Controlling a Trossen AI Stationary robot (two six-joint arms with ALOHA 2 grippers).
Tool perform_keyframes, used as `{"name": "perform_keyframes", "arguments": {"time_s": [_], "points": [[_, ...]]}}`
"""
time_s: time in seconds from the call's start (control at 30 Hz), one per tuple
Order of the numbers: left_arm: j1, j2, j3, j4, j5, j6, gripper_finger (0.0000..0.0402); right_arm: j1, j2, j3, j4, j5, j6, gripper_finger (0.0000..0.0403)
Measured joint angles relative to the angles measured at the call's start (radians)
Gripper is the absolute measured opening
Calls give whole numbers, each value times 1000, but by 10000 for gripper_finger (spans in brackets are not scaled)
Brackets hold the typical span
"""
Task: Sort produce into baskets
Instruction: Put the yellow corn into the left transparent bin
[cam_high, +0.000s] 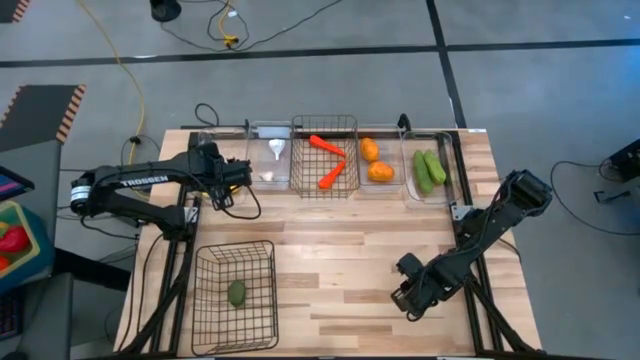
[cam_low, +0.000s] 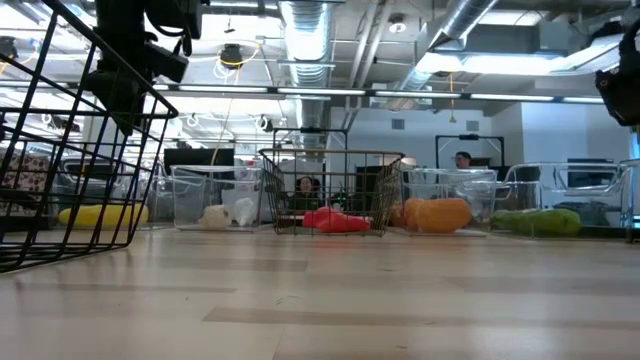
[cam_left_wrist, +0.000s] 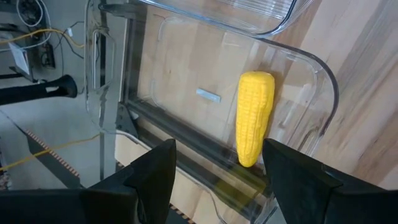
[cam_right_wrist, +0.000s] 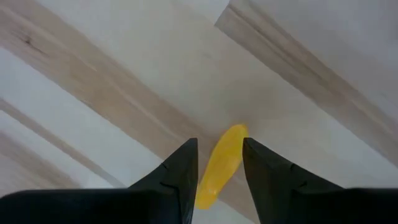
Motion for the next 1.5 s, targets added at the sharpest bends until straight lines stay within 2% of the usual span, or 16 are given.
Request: {"name": "perform_keyframes", "arguments": {"time_s": [0.13,0.63,1.17,1.37,1.5], "points": [[0,0,0,0,0,-1,227,11,0,-30,48,0,0,152],[0,0,0,0,17,-19,227,23,0,-39,28,-2,1,150],[0,0,0,0,17,-19,227,23,0,-39,28,-2,0,75],[0,0,0,0,19,-22,227,19,0,-39,48,2,0,59],[0,0,0,0,26,-24,227,-3,0,-39,124,46,-2,54]]}}
